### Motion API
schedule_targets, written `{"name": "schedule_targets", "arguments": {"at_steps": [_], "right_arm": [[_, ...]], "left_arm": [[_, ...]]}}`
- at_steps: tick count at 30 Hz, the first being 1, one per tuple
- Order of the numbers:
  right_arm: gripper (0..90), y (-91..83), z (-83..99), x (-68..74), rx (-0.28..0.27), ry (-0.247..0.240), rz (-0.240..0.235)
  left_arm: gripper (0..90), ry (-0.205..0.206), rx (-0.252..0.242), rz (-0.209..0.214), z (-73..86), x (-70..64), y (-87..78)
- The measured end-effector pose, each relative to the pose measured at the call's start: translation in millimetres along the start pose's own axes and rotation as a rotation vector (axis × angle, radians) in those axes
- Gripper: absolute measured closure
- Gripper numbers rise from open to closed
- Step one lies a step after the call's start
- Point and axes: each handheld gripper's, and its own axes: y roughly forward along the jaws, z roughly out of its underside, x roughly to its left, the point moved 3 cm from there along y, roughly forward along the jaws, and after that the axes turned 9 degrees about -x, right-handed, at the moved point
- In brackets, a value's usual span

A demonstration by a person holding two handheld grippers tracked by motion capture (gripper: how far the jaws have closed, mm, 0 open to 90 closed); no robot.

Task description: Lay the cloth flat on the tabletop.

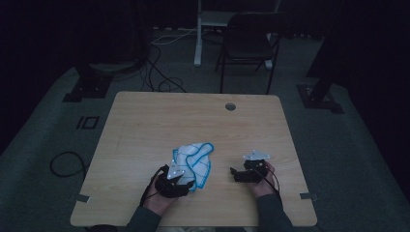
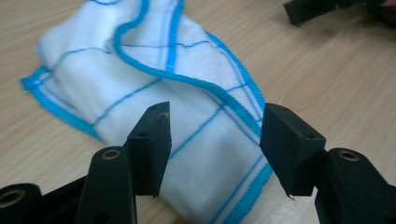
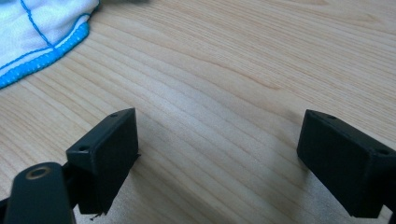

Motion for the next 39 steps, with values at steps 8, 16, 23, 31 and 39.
{"name": "schedule_targets", "arguments": {"at_steps": [8, 16, 23, 31, 39], "right_arm": [[12.6, 0.0, 0.0, 0.0, 0.0, 0.0, 0.0], [12.6, 0.0, 0.0, 0.0, 0.0, 0.0, 0.0], [12.6, 0.0, 0.0, 0.0, 0.0, 0.0, 0.0], [12.6, 0.0, 0.0, 0.0, 0.0, 0.0, 0.0], [12.6, 0.0, 0.0, 0.0, 0.0, 0.0, 0.0]], "left_arm": [[43.0, 0.018, 0.007, 0.019, 0.4, -10.0, 7.4], [51.0, 0.042, 0.046, -0.028, 5.0, -10.9, 12.3], [77.2, 0.007, 0.041, -0.045, 2.8, -1.3, 5.0], [62.1, 0.033, 0.034, -0.02, 3.7, -10.5, 7.9], [55.2, 0.065, 0.056, -0.073, 7.7, -15.9, 17.4]]}}
